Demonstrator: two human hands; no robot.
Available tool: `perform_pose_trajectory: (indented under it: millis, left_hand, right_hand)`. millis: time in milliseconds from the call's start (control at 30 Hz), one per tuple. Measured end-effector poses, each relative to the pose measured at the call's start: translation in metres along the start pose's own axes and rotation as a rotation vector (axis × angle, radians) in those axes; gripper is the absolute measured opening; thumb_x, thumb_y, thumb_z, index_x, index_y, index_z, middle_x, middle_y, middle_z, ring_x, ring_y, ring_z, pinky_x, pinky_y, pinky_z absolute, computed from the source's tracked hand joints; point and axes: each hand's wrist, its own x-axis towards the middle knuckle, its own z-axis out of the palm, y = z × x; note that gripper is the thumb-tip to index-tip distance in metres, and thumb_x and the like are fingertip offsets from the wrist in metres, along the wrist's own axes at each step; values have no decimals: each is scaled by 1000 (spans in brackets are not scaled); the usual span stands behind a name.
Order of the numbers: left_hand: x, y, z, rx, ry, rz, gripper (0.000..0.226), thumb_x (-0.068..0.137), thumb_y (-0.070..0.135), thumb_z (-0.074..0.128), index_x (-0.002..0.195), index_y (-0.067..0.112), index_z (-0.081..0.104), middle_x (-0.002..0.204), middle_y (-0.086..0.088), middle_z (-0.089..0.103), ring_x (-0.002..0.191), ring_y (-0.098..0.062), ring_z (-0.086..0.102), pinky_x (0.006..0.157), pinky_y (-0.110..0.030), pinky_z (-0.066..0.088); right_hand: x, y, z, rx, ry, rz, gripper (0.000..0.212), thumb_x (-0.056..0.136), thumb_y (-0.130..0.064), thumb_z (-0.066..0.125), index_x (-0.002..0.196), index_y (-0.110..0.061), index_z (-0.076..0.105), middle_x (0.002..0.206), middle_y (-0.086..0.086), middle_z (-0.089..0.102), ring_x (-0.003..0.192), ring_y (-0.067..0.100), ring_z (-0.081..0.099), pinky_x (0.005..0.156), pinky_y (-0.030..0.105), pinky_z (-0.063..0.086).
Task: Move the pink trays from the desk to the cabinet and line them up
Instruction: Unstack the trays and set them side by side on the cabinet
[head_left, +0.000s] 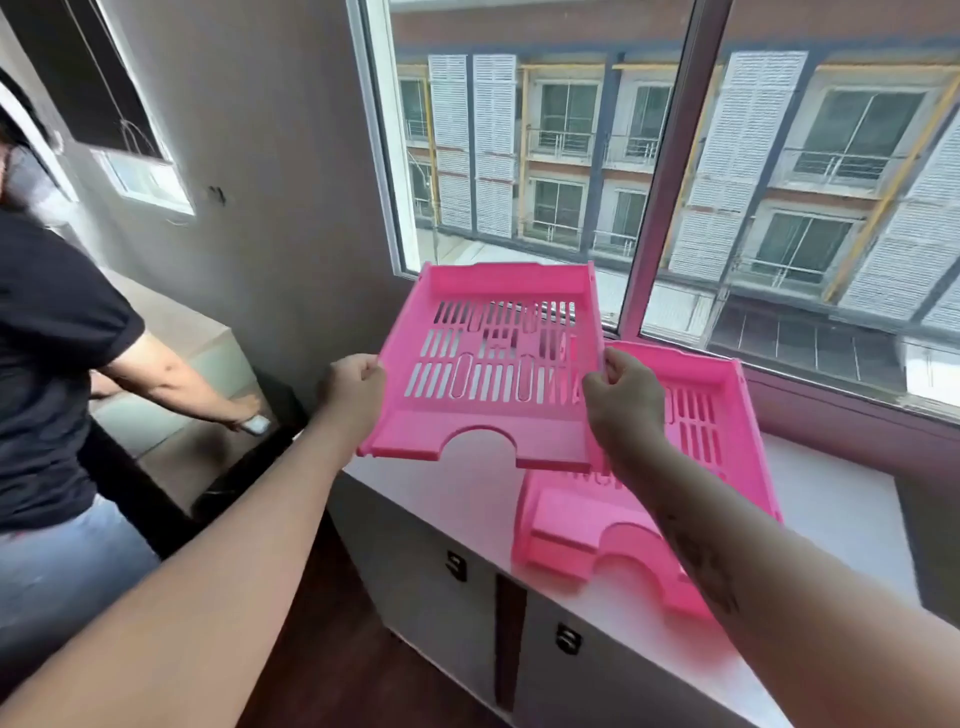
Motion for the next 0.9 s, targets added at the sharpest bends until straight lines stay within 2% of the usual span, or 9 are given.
perform_pose_trajectory:
  millis: [67, 167, 267, 367, 533, 633, 700, 800, 900]
  left_hand:
    - [17, -17, -20, 21, 30, -25, 34, 90, 11, 42, 57, 13, 47, 55, 2, 38, 50, -17, 32, 45, -27, 22]
    - [47, -50, -38, 13, 42, -68, 27, 92, 9, 43, 74, 8, 62, 65, -2, 43, 60, -17, 35, 49, -29, 23]
    - [76, -86, -39, -10, 3, -123, 24, 93, 12, 43, 80, 5, 63, 65, 2, 47, 60, -15, 39, 50, -27, 27]
    - [95, -113, -34, -19, -50, -123, 25, 94, 13, 43, 81, 7, 64, 66, 2, 51, 57, -13, 40, 51, -28, 29]
    - [112, -153, -20, -34, -147, -143, 28, 99, 16, 41, 90, 3, 65, 66, 4, 50, 60, -12, 42, 52, -27, 31]
    - [117, -171, -16, -71, -173, -189, 30, 98, 18, 43, 114, 8, 67, 90, 1, 66, 82, -15, 60, 67, -29, 44]
    - [118, -178, -16, -67, -176, -227, 31, 97, 20, 44, 119, 14, 65, 105, -2, 68, 99, -21, 64, 78, -33, 49]
    - [122, -180, -19, -29, -182, -239, 30, 95, 22, 47, 119, 14, 65, 110, -4, 69, 103, -24, 64, 80, -33, 49]
    - [132, -167, -23, 27, -166, -189, 37, 92, 25, 55, 125, 10, 61, 122, -6, 67, 111, -21, 61, 93, -34, 47]
  right_hand:
    - [2, -6, 39, -5, -38, 12, 31, 91, -7, 49, 116, -8, 66, 93, 9, 71, 67, 20, 55, 62, 43, 53]
    - [10, -9, 92, -34, -94, 29, 38, 92, -9, 48, 127, -10, 62, 99, 4, 67, 75, 19, 58, 63, 29, 50]
    - [18, 1, 131, -71, -116, 77, 30, 88, -7, 46, 111, -9, 66, 90, 4, 68, 69, 21, 59, 58, 32, 49]
    - [18, 14, 159, -124, -118, 143, 36, 89, -11, 46, 121, -9, 63, 109, 10, 70, 93, 30, 67, 82, 47, 57]
    - [9, 35, 187, -155, -101, 238, 42, 94, -10, 44, 135, -11, 53, 126, 11, 64, 104, 29, 63, 93, 48, 53]
    - [3, 45, 198, -156, -110, 269, 49, 96, -8, 43, 145, -13, 44, 138, 8, 57, 119, 29, 58, 98, 38, 48]
    - [0, 48, 204, -167, -122, 273, 50, 98, -9, 42, 148, -14, 40, 144, 9, 52, 124, 28, 55, 101, 39, 47]
    - [-2, 47, 208, -197, -130, 285, 51, 99, -10, 41, 150, -16, 36, 145, 11, 51, 123, 29, 56, 99, 43, 50]
    - [9, 36, 201, -215, -76, 220, 52, 97, -14, 49, 148, -12, 39, 145, 12, 51, 128, 27, 53, 104, 45, 46]
